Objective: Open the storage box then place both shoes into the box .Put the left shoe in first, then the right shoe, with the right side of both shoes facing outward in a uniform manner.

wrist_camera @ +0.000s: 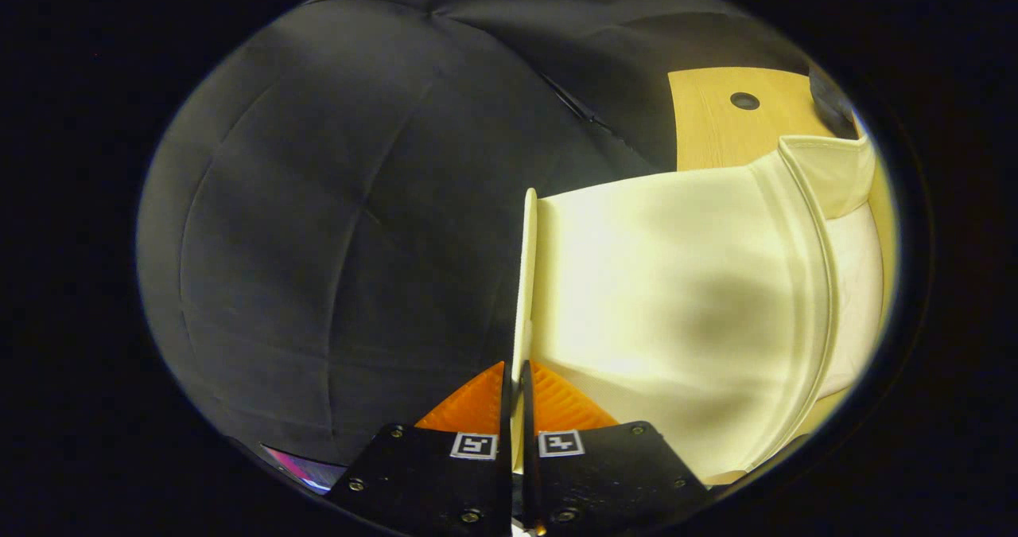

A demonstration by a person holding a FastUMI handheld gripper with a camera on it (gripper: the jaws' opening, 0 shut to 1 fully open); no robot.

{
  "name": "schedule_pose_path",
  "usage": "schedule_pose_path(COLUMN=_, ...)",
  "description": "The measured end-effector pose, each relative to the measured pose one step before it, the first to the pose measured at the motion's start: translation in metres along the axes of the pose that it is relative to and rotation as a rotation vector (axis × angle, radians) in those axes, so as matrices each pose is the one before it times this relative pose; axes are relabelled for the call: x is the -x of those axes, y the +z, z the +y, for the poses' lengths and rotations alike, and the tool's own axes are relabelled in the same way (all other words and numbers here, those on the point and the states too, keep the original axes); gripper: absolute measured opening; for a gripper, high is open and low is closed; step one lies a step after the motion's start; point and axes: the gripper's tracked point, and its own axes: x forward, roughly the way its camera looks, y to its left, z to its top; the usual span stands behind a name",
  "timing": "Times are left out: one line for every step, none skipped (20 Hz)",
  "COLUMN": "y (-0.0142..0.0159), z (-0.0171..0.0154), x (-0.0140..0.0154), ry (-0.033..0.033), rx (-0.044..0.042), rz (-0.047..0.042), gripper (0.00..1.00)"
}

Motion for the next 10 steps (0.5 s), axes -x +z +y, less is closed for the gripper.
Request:
schedule_pose_path(y=-0.00442, z=-0.00060, x=-0.00540, ry=-0.00331, rx=0.00012, rz=0.00700, gripper=0.06)
schedule_pose_path(y=0.00198, z=0.00114, x=0.00380, ry=-0.00329, rx=-0.00216, rz=-0.00122, gripper=0.11)
schedule_pose_path(y=0.00228, z=0.00078, x=0.00271, ry=-0.01470, rx=0.01916, rz=-0.00716, gripper=0.27)
schedule_pose_path(y=0.00426, z=0.00016, x=0.00258, ry=-0.01111, rx=0.02218, rz=-0.01533, gripper=0.34)
schedule_pose_path(y=0.00720, z=-0.00179, x=0.00671, ry=-0.01171, rx=0.03050, rz=-0.01614, gripper=0.42)
schedule_pose_path(y=0.00384, z=-0.00690, x=0.01100, ry=-0.02396, rx=0.03343, rz=-0.00097, gripper=0.52)
schedule_pose_path(y=0.00726, z=-0.00500, x=0.01545, ry=-0.02893, rx=0.03402, rz=-0.01309, gripper=0.69)
schedule_pose_path(y=0.00727, z=-0.00731, x=0.00986, ry=-0.01843, rx=0.03036, rz=-0.01507, gripper=0.71)
schedule_pose_path(y=0.00442, z=-0.01032, x=0.01345, ry=-0.01677, rx=0.02665, rz=-0.01764, gripper=0.71)
schedule_pose_path(y=0.00536, z=-0.00747, x=0.01427, ry=-0.01043, rx=0.01360, rz=-0.01558, gripper=0.71)
